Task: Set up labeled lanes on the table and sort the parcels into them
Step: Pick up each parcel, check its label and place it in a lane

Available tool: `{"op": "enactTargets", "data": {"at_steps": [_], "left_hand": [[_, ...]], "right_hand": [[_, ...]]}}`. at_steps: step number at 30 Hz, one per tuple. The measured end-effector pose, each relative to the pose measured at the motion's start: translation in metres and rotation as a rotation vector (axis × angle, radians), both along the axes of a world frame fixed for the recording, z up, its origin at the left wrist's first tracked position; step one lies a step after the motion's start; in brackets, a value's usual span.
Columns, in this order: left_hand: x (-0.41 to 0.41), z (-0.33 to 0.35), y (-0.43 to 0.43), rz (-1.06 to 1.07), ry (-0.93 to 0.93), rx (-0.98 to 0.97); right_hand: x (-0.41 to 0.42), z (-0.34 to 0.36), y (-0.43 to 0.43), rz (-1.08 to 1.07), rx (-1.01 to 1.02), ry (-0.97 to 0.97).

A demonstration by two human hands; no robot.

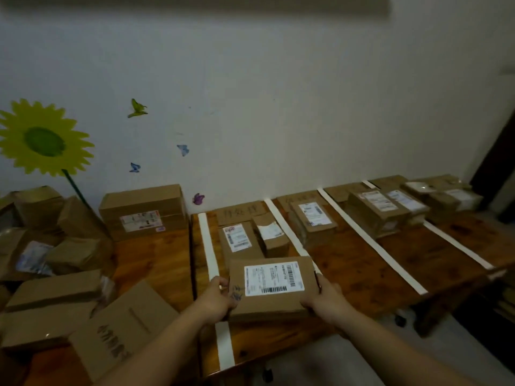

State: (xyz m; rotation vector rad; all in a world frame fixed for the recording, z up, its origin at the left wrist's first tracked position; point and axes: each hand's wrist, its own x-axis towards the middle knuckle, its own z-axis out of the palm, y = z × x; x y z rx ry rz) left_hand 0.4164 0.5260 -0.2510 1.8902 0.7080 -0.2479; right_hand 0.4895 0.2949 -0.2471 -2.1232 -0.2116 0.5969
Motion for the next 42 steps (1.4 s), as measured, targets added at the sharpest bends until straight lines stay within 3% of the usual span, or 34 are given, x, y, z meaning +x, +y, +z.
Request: {"op": "enactTargets", "data": {"at_steps": [4, 8, 13, 19, 25, 28, 33, 36, 42], "left_hand": [[0.012, -0.025, -0.011, -0.038, 0.029, -0.004], [0.020, -0.044, -0.019, -0.064, 0.046, 0.031], [0.029, -0.064, -0.039, -0.041, -0.041, 0.173], [0.037, -0.113, -0.054, 0.056, 0.070, 0.334], [0.051, -0.133, -0.044, -0.109, 0.298, 0.528], [0.056, -0.122, -0.030, -0.159, 0.389, 0.621], [0.039, -0.078, -0.011, -0.095, 0.287, 0.722], [0.007, -0.046, 0.011, -0.034, 0.244, 0.770], [-0.090, -0.001, 0.083, 0.152, 0.238, 0.766]], "right_hand": [[0.011, -0.021, -0.019, -0.036, 0.006, 0.032], [0.027, -0.033, -0.023, 0.061, 0.084, 0.008], [0.061, -0.073, -0.015, 0.153, -0.046, -0.034], [0.091, -0.129, -0.005, 0.272, -0.047, -0.052], [0.108, -0.156, 0.007, 0.400, -0.160, -0.057], [0.119, -0.155, 0.022, 0.468, -0.217, -0.103], [0.111, -0.129, 0.044, 0.405, -0.281, -0.211], [0.090, -0.102, 0.074, 0.472, -0.319, -0.274], [0.021, -0.042, 0.159, 0.667, -0.181, -0.248]]}}
